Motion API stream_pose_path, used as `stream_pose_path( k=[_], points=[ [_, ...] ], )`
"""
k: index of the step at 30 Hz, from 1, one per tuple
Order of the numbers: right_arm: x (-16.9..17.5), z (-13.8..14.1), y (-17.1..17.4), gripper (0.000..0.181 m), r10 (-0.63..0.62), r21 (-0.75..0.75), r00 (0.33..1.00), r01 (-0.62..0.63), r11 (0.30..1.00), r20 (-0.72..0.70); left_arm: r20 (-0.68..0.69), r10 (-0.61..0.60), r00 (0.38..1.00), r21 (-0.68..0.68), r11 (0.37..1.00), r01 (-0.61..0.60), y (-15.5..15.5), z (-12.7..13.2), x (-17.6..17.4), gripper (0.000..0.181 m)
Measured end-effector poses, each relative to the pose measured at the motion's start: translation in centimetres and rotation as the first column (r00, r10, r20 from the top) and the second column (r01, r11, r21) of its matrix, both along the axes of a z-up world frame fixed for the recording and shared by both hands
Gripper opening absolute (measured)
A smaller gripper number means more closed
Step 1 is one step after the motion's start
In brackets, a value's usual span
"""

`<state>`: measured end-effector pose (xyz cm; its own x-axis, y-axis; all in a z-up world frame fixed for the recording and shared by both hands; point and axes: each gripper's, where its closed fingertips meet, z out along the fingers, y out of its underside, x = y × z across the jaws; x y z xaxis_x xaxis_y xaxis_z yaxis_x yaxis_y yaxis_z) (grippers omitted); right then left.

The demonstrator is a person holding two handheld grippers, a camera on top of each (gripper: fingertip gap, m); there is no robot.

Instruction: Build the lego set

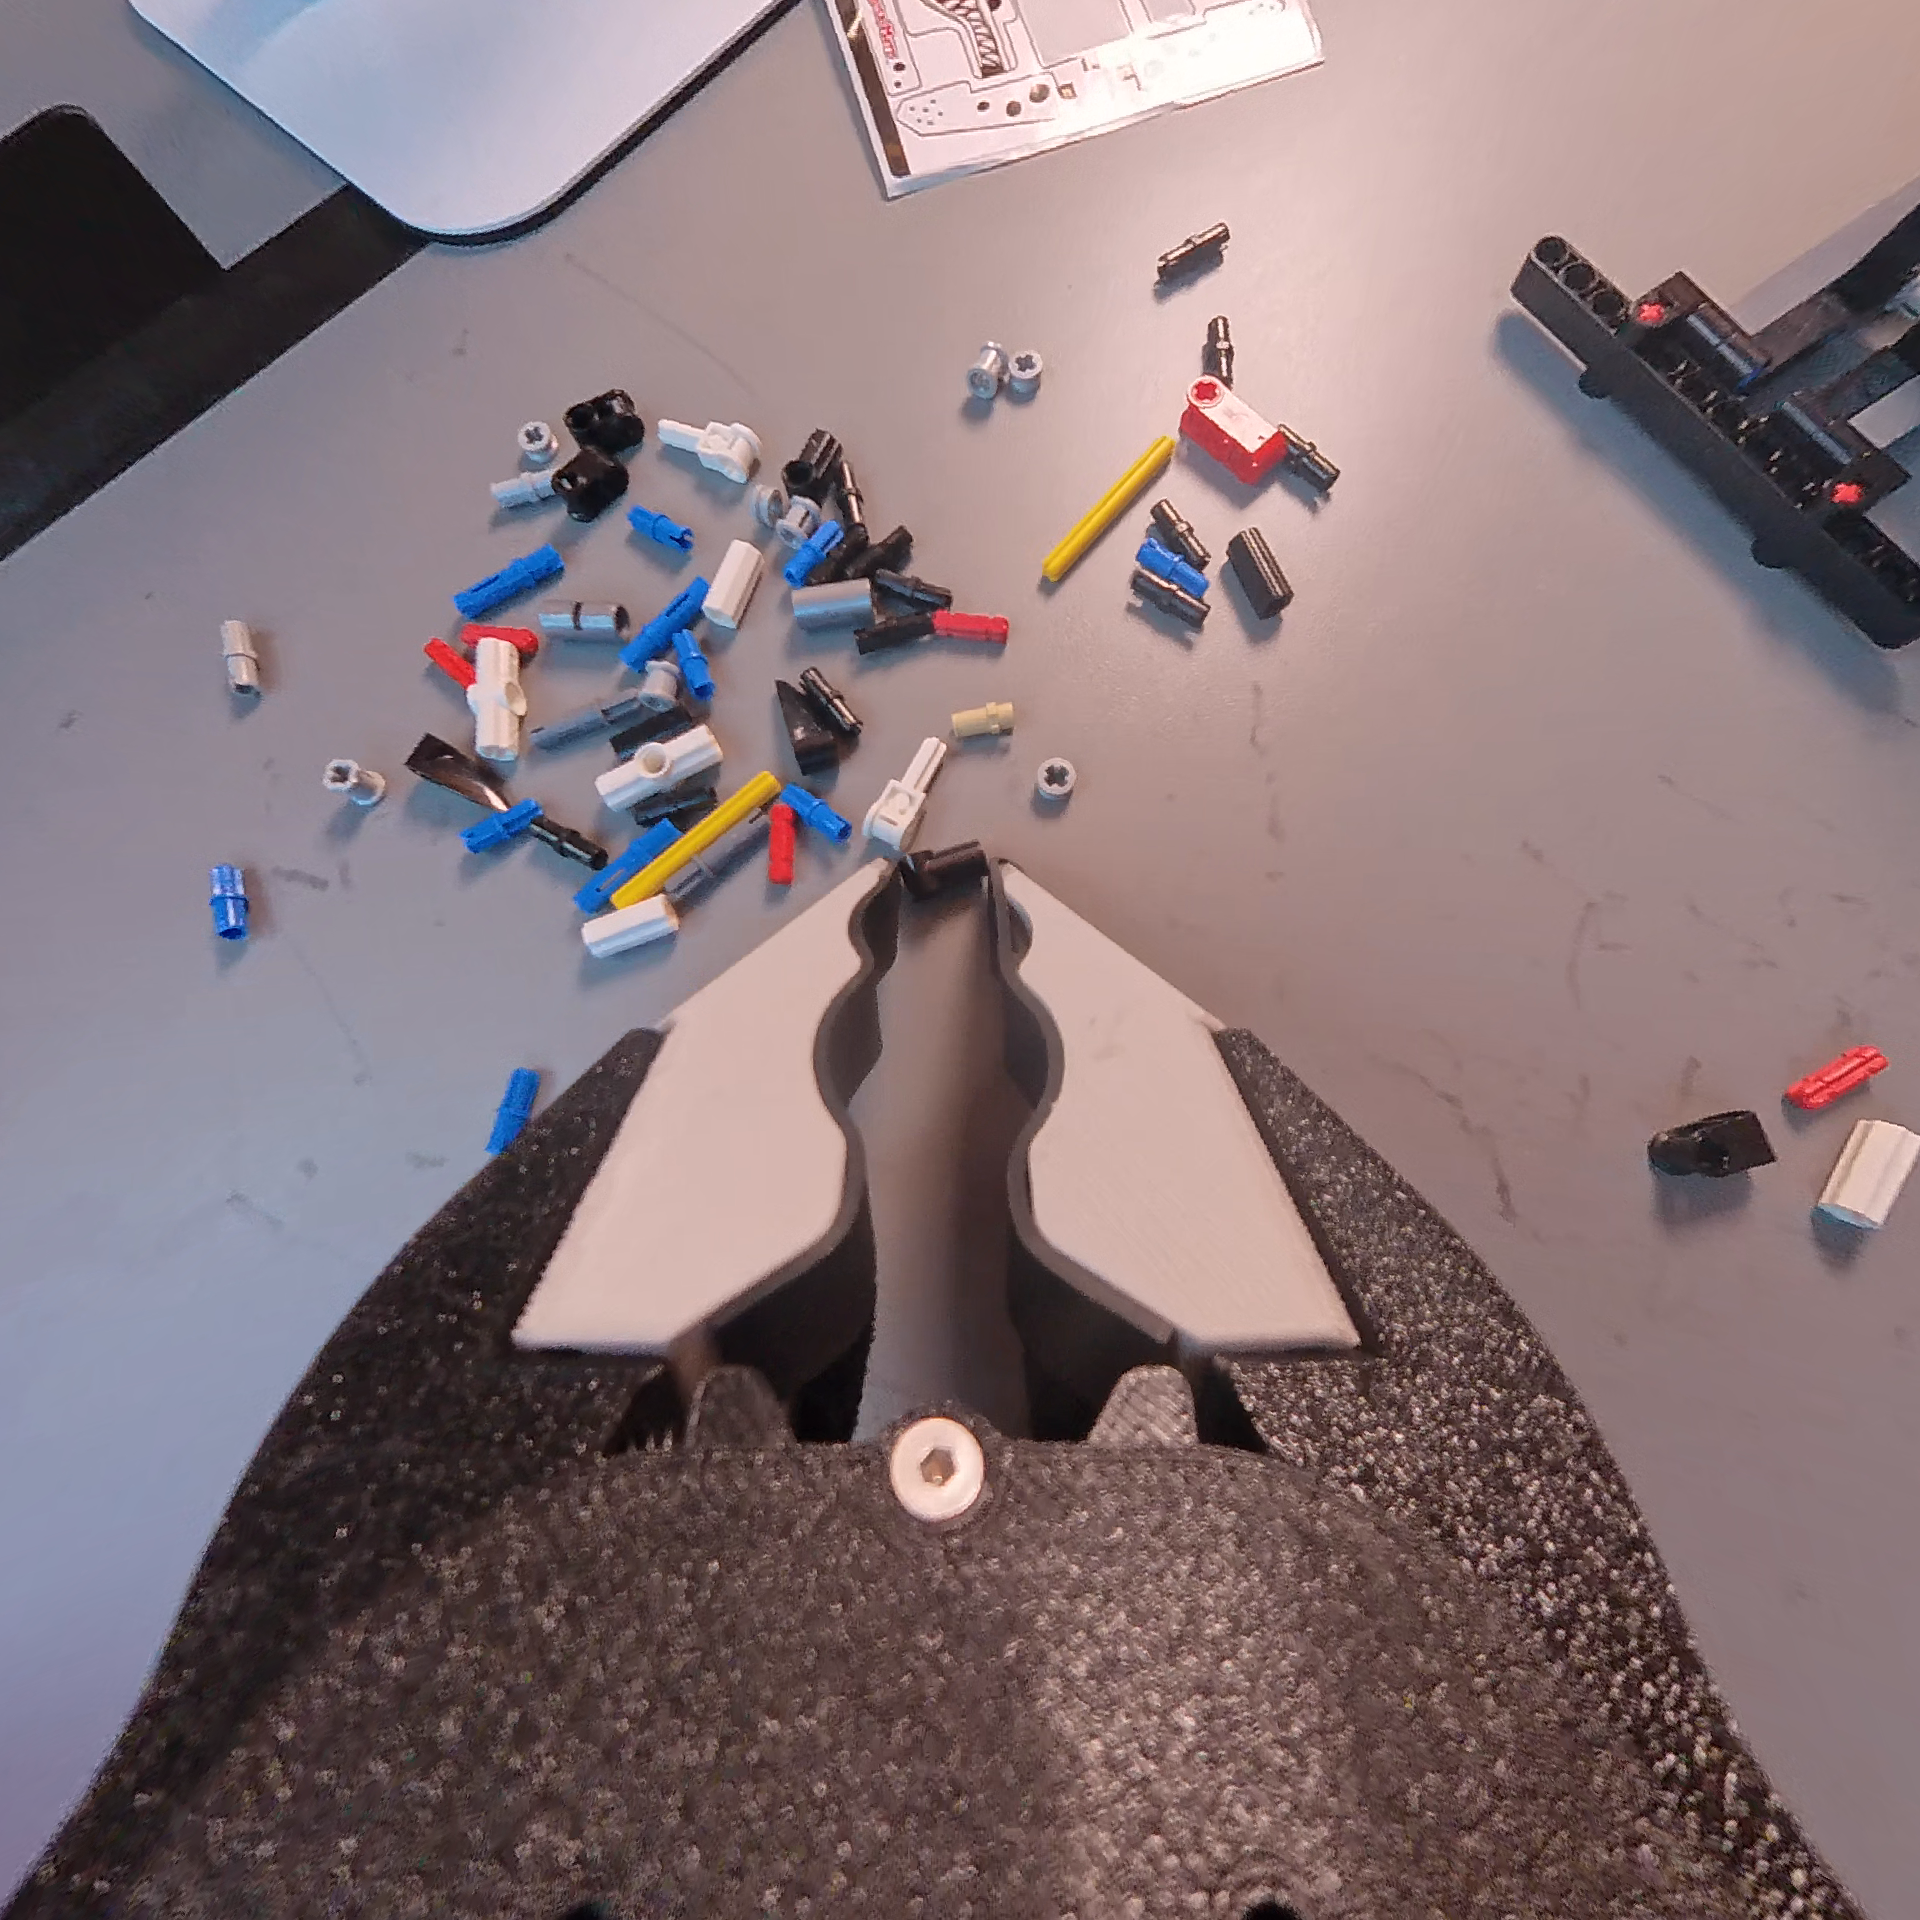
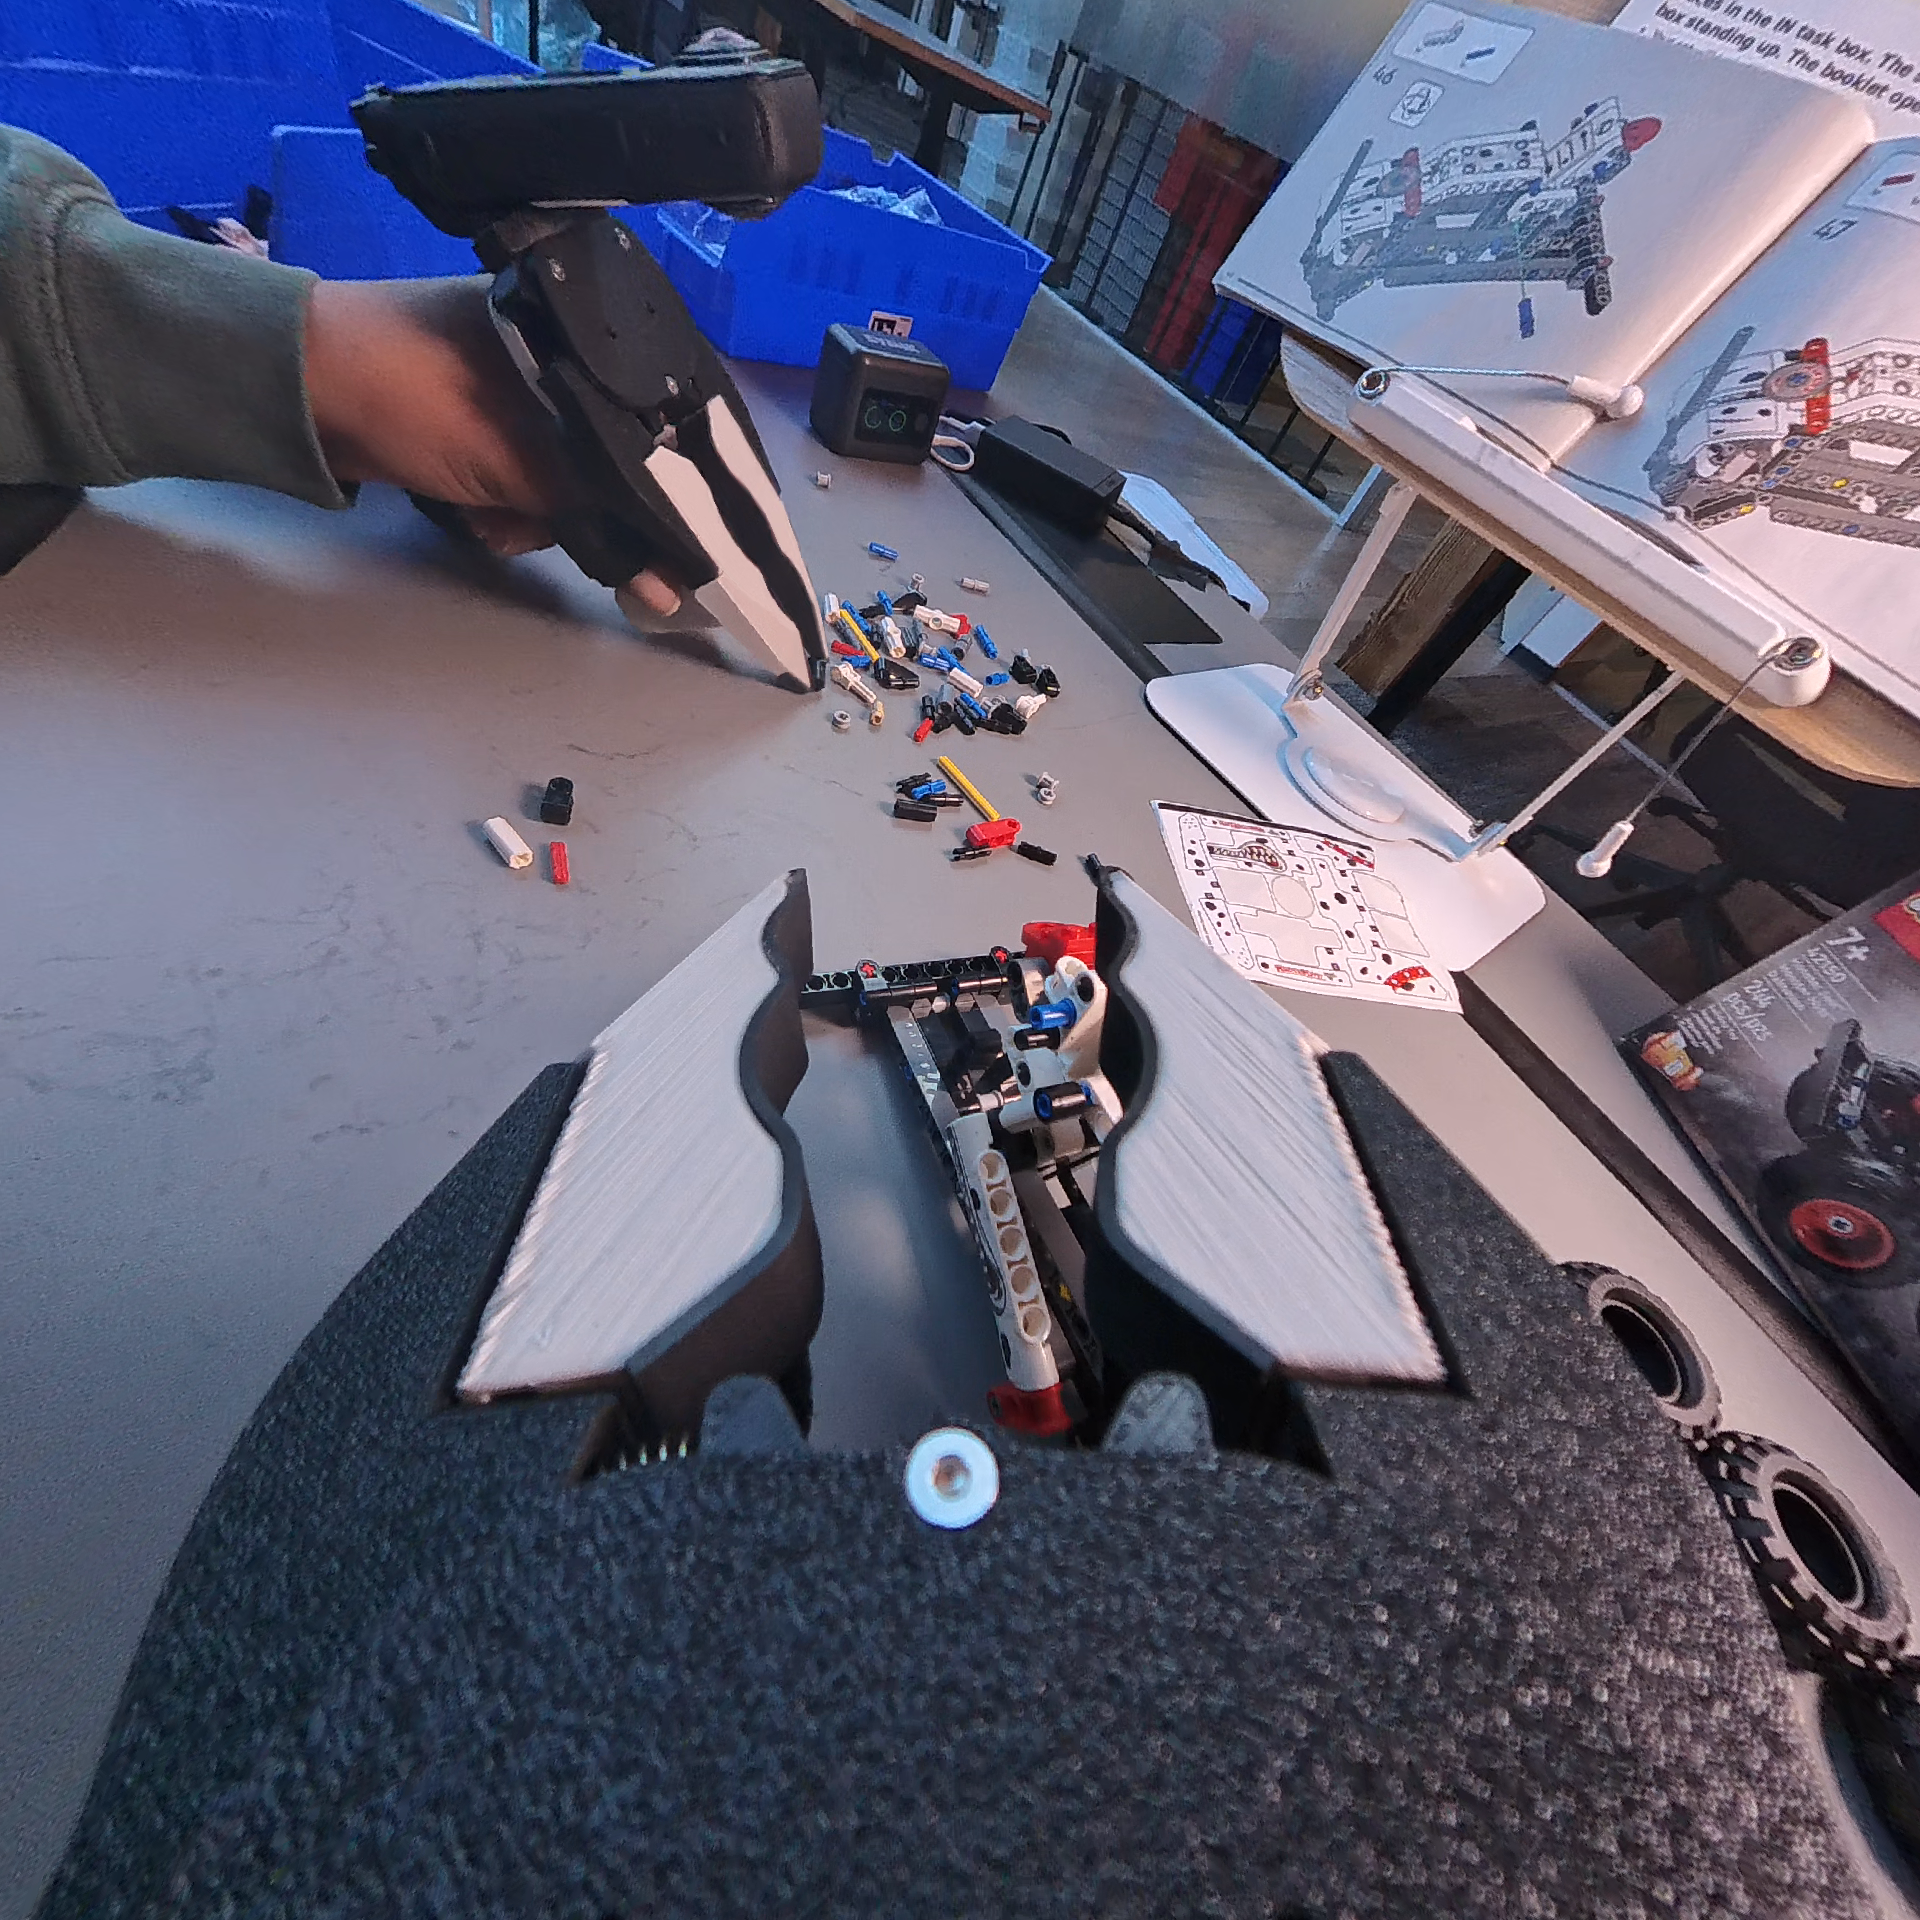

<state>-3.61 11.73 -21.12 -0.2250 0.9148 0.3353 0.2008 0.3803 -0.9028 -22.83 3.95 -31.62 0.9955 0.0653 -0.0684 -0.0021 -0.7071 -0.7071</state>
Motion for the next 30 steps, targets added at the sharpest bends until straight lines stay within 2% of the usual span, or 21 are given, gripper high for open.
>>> stream_pose_path(
  k=[15,18,25,28,30],
  points=[
    [0.0,0.0,-0.1,0.054,0.008,0.001,1.000,-0.008,1.000,-0.002,-0.020,0.131,0.991,0.145,0.981,-0.127,2.9,4.2,-5.6,0.024],
    [0.0,0.0,-0.1,0.054,0.008,-0.004,1.000,-0.008,1.000,-0.004,-0.002,0.095,0.995,0.143,0.985,-0.094,3.5,4.1,-5.4,0.022],
    [0.0,0.0,-0.1,0.054,0.013,-0.006,1.000,-0.013,1.000,-0.009,0.073,-0.133,0.988,0.053,0.990,0.130,5.1,1.9,-2.0,0.025],
    [0.0,0.0,-0.1,0.054,0.015,-0.008,1.000,-0.015,1.000,-0.010,0.101,-0.147,0.984,0.016,0.989,0.146,5.5,0.8,-1.6,0.028],
    [0.0,0.0,-0.1,0.054,0.016,-0.009,1.000,-0.016,1.000,-0.011,0.098,-0.139,0.985,0.011,0.990,0.139,5.6,0.7,-1.9,0.023]
  ],
)
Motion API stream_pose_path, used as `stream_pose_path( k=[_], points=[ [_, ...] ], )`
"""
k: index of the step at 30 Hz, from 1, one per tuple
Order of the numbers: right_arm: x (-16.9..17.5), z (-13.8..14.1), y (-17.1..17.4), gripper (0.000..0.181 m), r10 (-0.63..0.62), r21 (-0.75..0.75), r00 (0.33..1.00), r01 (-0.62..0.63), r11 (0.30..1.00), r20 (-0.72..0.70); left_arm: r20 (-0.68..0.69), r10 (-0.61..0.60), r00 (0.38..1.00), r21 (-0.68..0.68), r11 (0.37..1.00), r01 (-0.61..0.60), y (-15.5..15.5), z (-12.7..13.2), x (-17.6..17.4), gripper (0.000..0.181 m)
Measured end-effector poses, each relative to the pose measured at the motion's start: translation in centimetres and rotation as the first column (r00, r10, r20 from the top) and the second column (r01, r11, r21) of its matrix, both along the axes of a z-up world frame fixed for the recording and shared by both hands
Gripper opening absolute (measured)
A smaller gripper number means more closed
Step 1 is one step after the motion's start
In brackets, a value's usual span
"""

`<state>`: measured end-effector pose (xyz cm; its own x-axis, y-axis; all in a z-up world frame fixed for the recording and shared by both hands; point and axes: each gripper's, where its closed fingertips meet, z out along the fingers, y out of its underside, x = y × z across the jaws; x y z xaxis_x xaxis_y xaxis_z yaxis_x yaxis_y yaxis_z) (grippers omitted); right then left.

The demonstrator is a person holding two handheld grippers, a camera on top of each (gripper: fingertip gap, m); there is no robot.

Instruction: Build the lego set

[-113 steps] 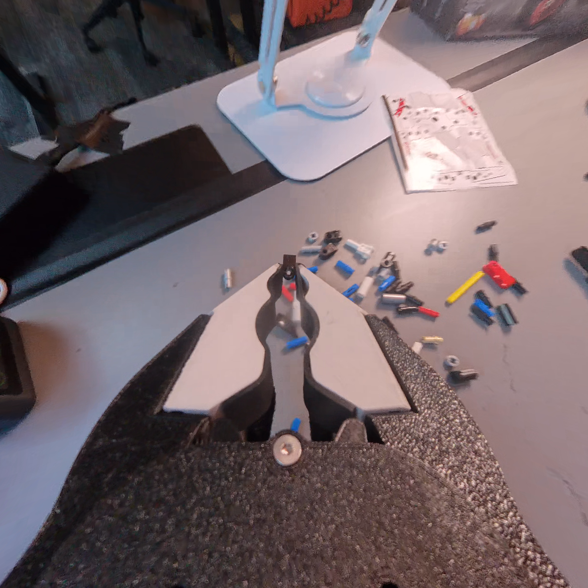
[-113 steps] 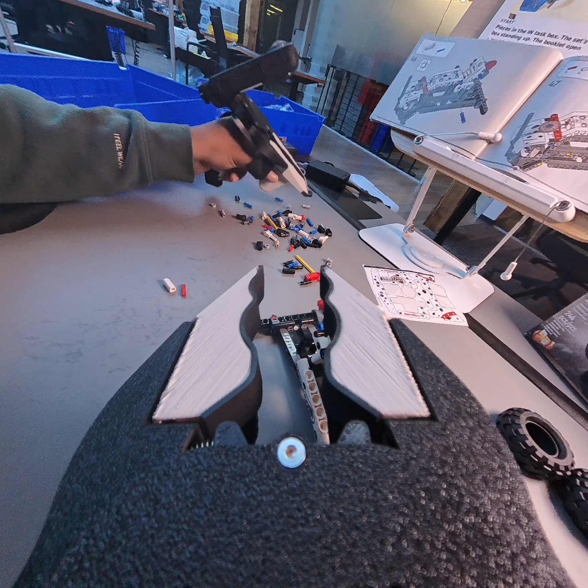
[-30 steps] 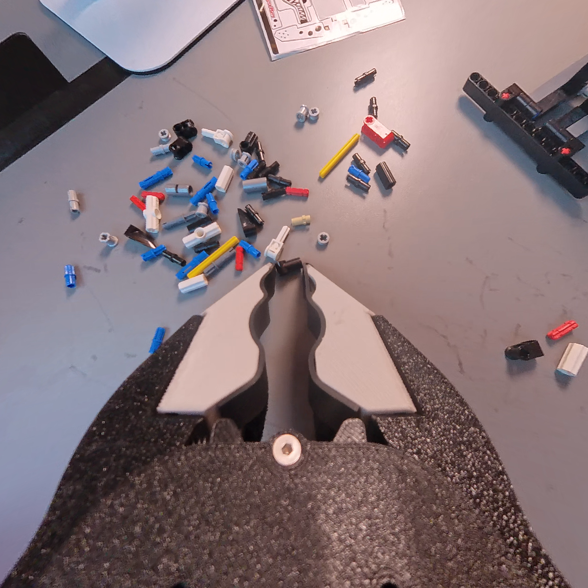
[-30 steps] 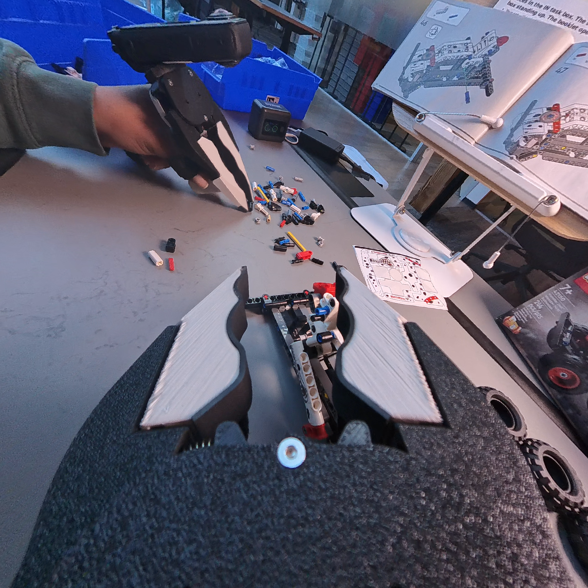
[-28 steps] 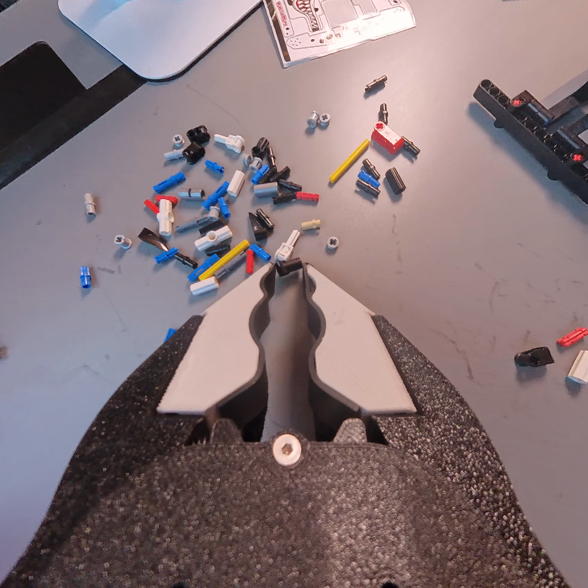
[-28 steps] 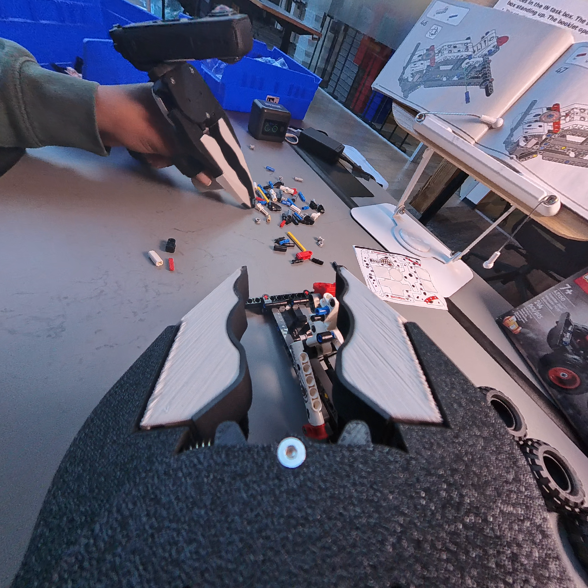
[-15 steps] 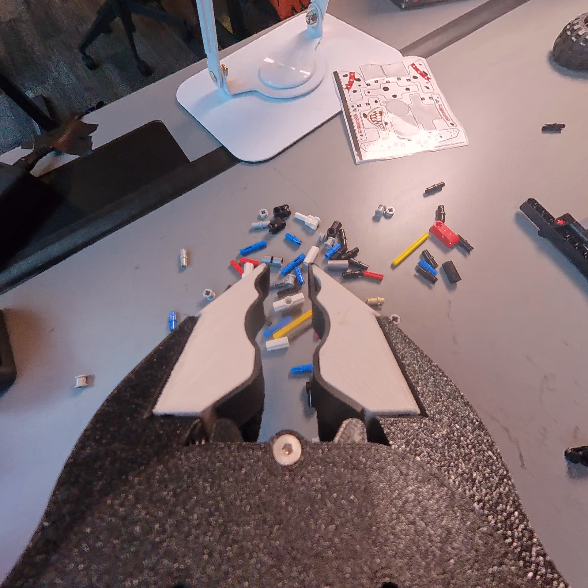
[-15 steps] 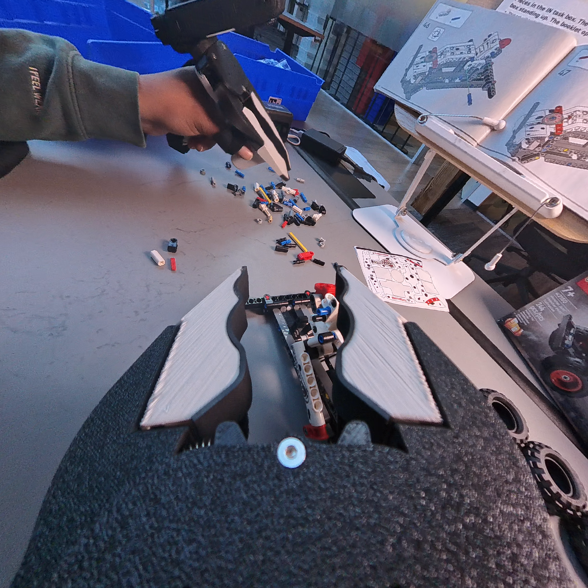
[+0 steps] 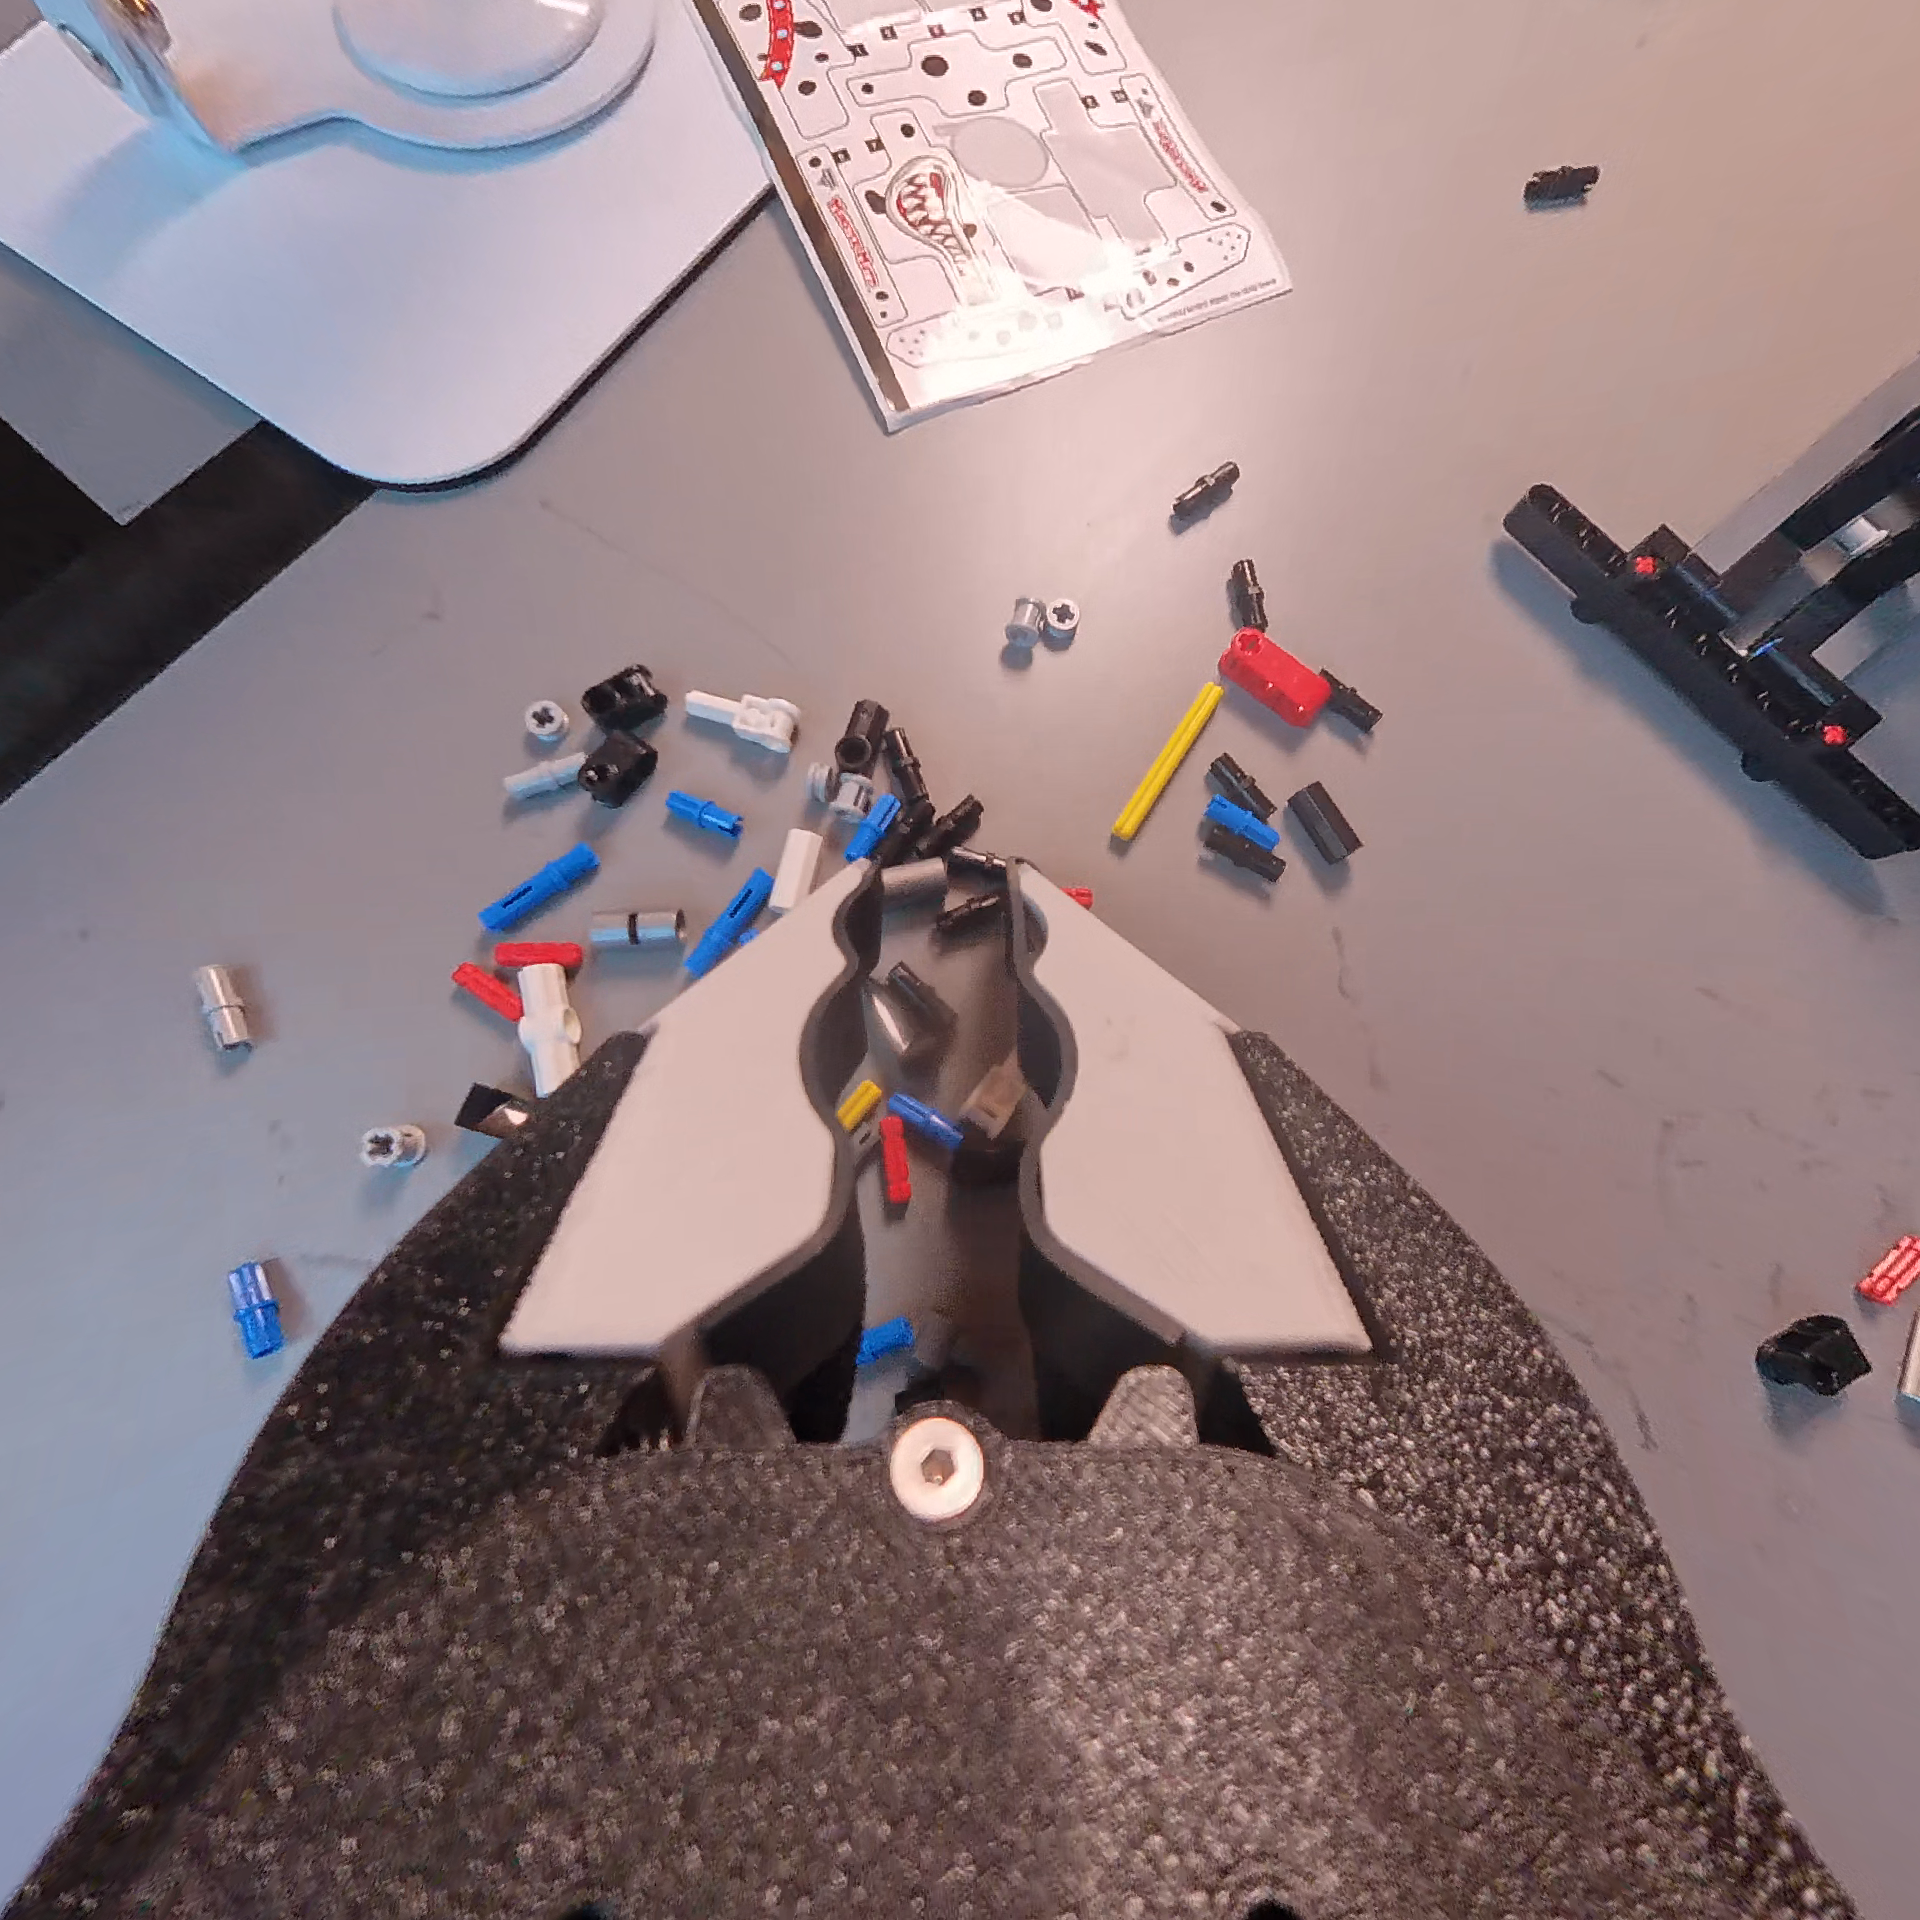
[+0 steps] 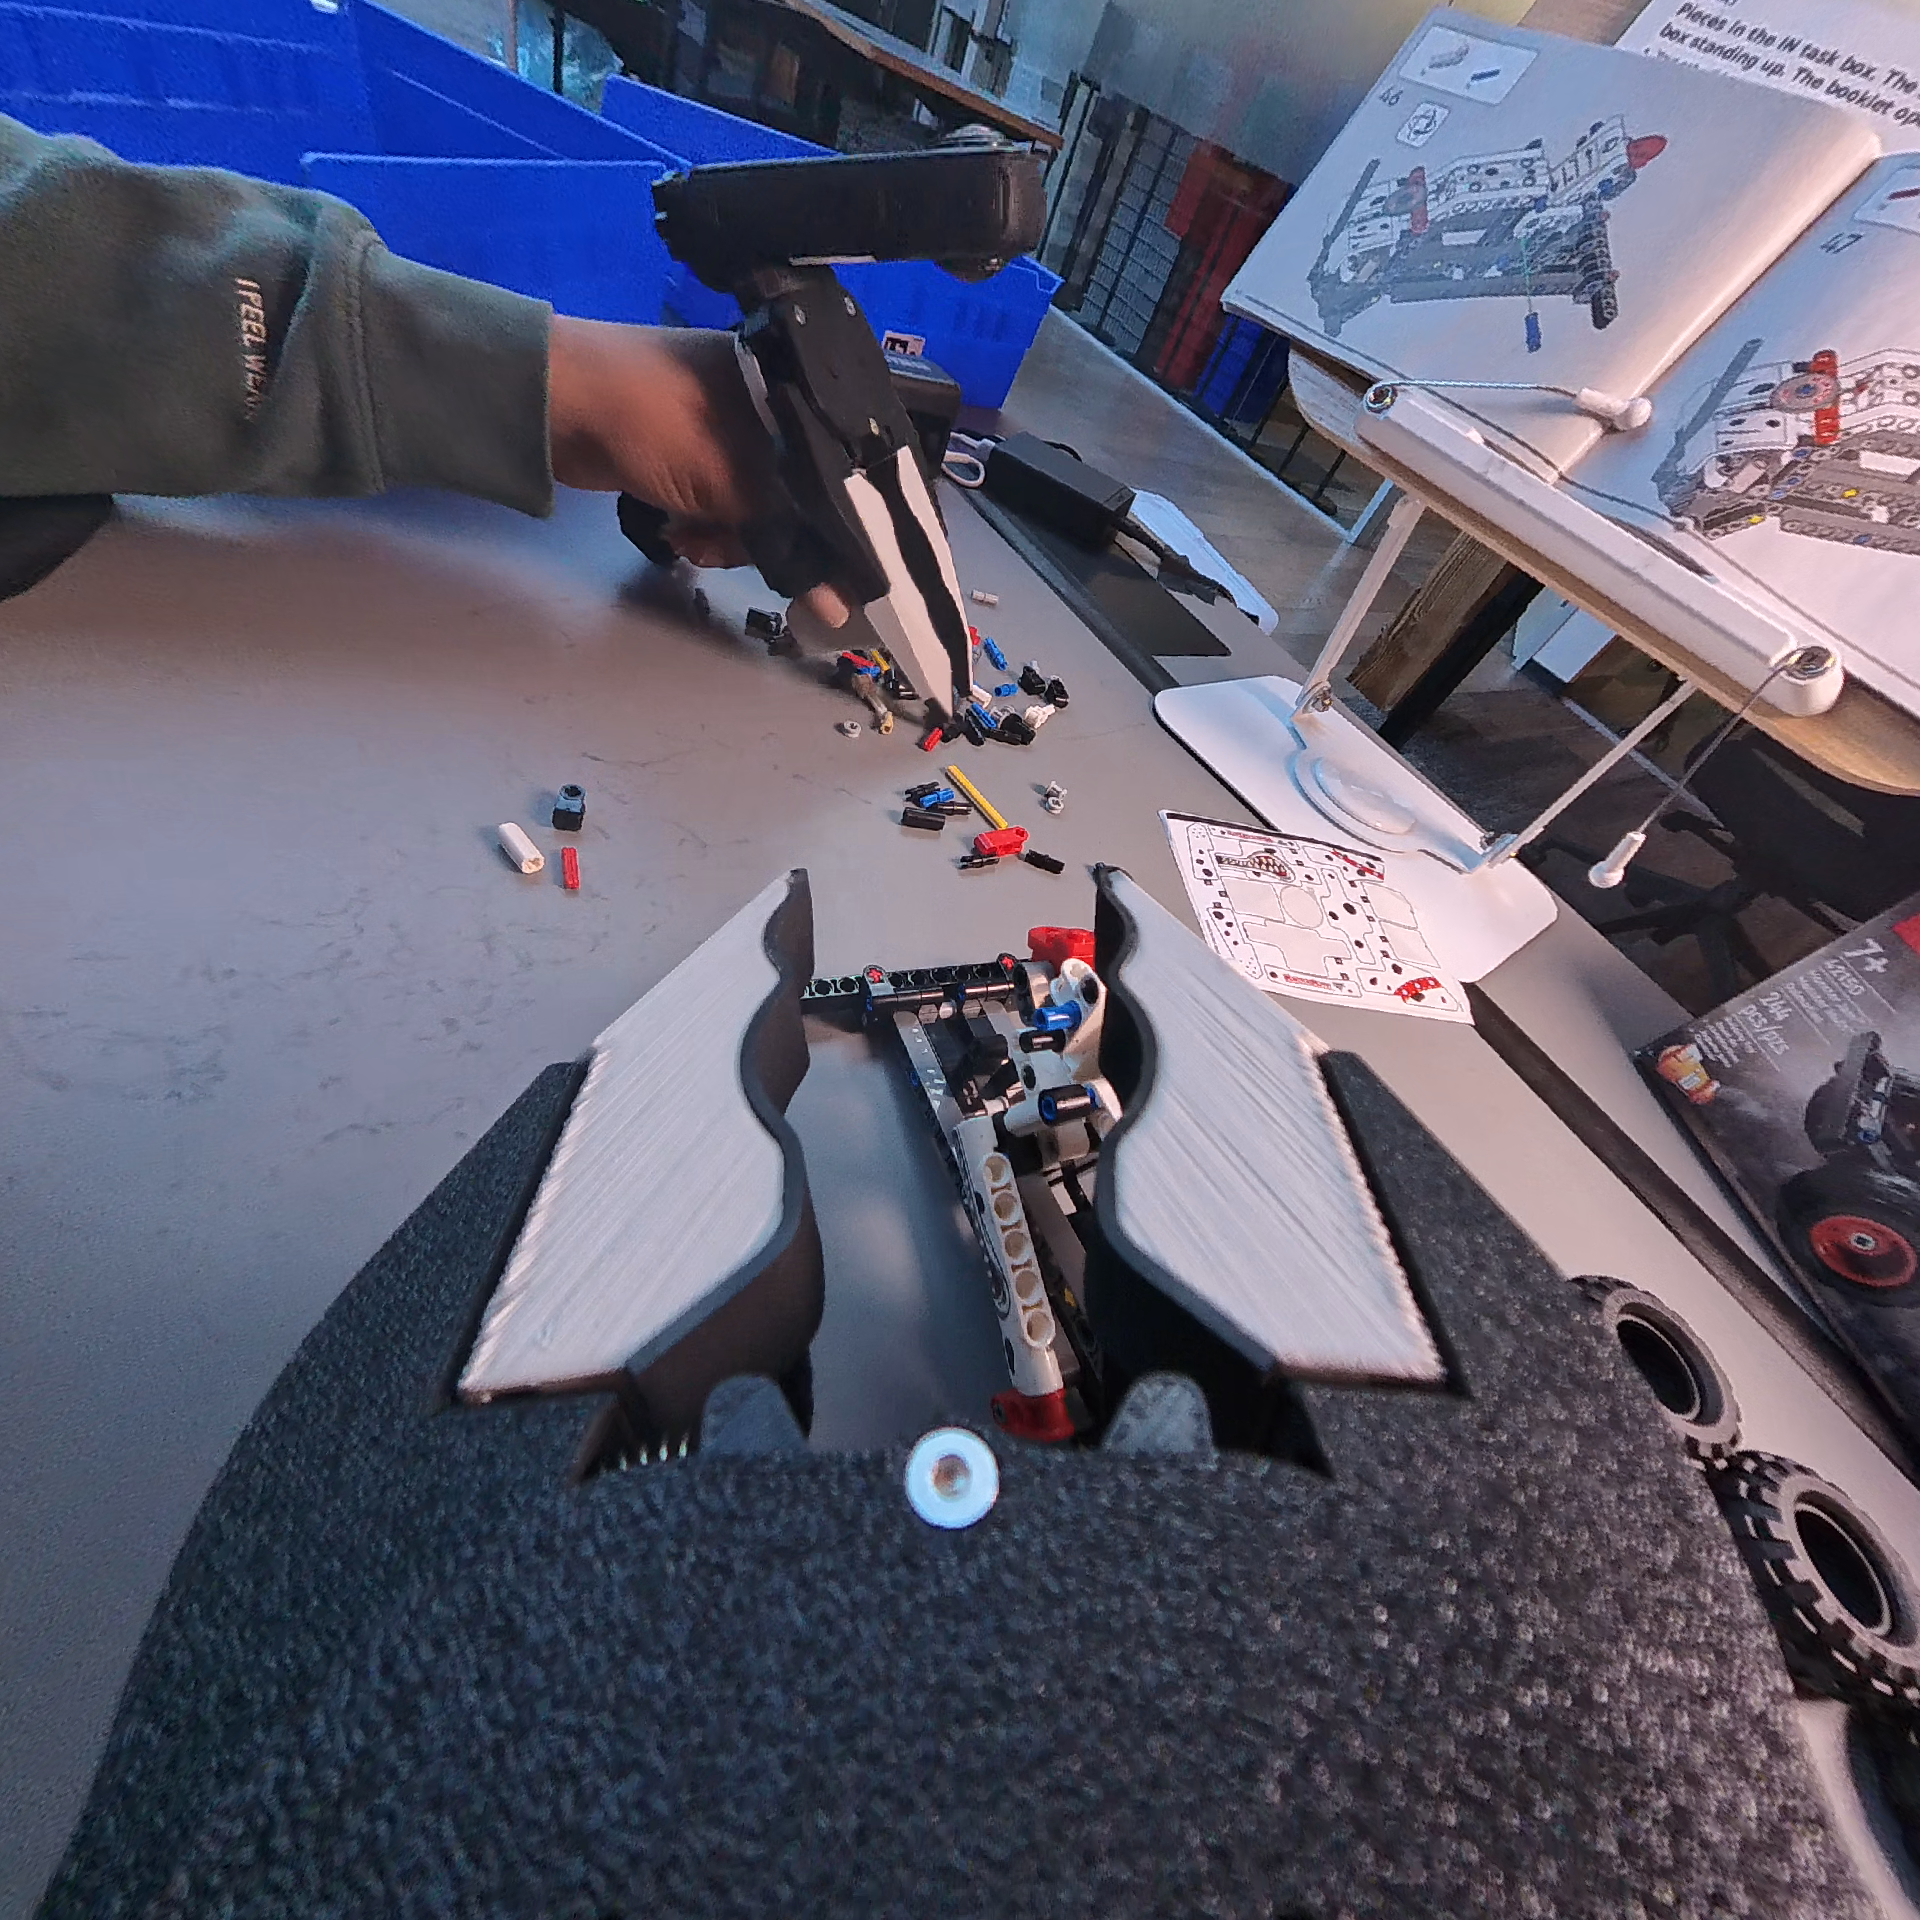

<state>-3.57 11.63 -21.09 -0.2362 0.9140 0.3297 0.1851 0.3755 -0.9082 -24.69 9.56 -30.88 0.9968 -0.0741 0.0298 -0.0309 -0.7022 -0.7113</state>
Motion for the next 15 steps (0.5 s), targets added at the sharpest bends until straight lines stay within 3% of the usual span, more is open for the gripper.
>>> stream_pose_path(
  k=[6,11,15],
  points=[
    [0.0,0.0,0.0,0.053,0.004,0.000,1.000,-0.004,1.000,-0.002,-0.042,0.032,0.999,-0.020,0.999,-0.033,-0.4,-0.1,-1.3,0.000],
    [0.1,0.0,0.0,0.053,0.007,0.001,1.000,-0.007,1.000,-0.002,-0.102,0.100,0.990,-0.034,0.994,-0.104,-1.1,0.0,-2.9,0.000],
    [0.1,0.0,0.0,0.053,0.009,0.000,1.000,-0.009,1.000,-0.003,-0.105,0.142,0.984,0.011,0.990,-0.141,-1.1,1.0,-3.5,0.011]
  ],
)
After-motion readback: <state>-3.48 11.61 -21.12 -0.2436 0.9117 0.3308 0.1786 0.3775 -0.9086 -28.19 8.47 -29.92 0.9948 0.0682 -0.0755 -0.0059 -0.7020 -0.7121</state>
